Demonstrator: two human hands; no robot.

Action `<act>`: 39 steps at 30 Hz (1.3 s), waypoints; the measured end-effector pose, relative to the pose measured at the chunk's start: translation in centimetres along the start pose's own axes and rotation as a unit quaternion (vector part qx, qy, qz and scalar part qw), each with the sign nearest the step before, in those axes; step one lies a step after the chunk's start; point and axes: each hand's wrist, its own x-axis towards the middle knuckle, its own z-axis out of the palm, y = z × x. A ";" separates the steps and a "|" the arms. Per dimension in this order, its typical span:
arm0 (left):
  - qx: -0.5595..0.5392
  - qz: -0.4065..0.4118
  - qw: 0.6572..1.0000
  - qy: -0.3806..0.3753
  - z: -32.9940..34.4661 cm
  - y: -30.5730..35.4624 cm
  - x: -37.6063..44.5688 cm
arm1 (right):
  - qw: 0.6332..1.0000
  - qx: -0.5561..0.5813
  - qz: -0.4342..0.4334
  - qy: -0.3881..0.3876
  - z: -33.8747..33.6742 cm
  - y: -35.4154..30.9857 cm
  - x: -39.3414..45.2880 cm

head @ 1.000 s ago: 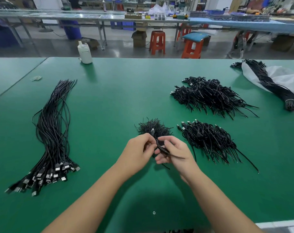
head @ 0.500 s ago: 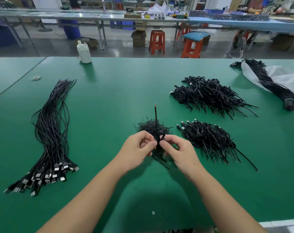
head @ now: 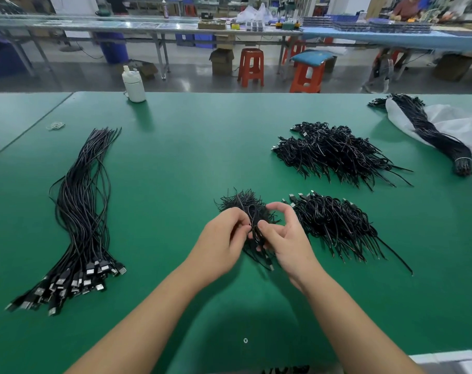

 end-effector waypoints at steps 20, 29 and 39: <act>-0.152 -0.155 0.976 -0.033 0.7 -0.2 0.6 | 0.968 -0.231 -0.095 0.009 -0.5 -0.1 0.0; -0.016 -0.014 1.000 0.021 1.3 0.2 0.6 | 0.984 -0.154 -0.011 -0.087 -0.6 -0.4 0.7; 0.156 0.104 0.977 0.100 3.1 -3.8 0.2 | 0.969 -0.244 0.009 -0.047 -2.4 -1.0 1.8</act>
